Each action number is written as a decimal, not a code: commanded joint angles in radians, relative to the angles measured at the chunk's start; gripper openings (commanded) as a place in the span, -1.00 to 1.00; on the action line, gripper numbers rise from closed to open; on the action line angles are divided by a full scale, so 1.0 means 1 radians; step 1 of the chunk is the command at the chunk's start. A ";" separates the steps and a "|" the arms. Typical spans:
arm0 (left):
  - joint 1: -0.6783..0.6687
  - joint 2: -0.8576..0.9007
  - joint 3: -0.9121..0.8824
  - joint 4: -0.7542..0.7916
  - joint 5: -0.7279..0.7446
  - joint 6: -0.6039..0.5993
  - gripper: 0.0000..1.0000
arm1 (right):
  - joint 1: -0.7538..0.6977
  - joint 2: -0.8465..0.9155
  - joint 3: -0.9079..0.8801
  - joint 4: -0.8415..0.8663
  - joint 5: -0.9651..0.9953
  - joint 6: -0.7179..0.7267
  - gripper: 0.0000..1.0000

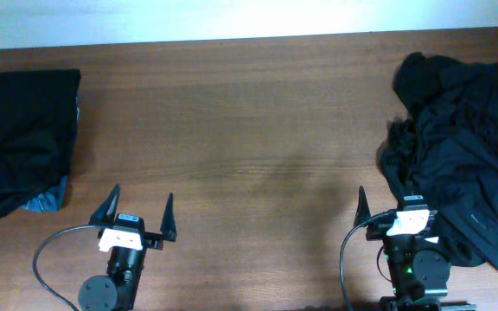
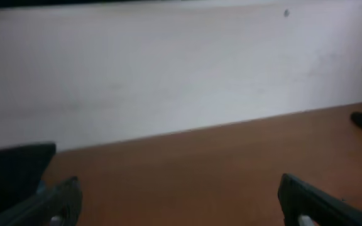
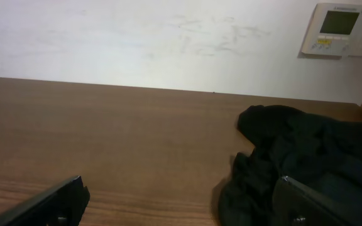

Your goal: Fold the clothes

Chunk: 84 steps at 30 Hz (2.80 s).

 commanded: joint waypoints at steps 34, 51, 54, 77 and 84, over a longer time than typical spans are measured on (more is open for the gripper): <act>-0.005 -0.080 -0.007 -0.232 -0.098 0.052 0.99 | 0.006 -0.006 -0.005 -0.006 0.009 0.005 0.97; -0.005 -0.080 -0.007 -0.232 -0.098 0.052 0.99 | 0.006 -0.006 -0.005 -0.006 0.009 0.005 0.97; -0.005 -0.080 -0.007 -0.232 -0.098 0.052 0.99 | 0.006 -0.006 -0.005 -0.006 0.009 0.005 0.97; -0.005 -0.080 -0.007 -0.232 -0.098 0.052 0.99 | 0.006 -0.006 -0.005 -0.006 0.009 0.005 0.97; -0.005 -0.080 -0.007 -0.232 -0.098 0.052 0.99 | 0.006 -0.006 -0.005 -0.006 0.009 0.005 0.97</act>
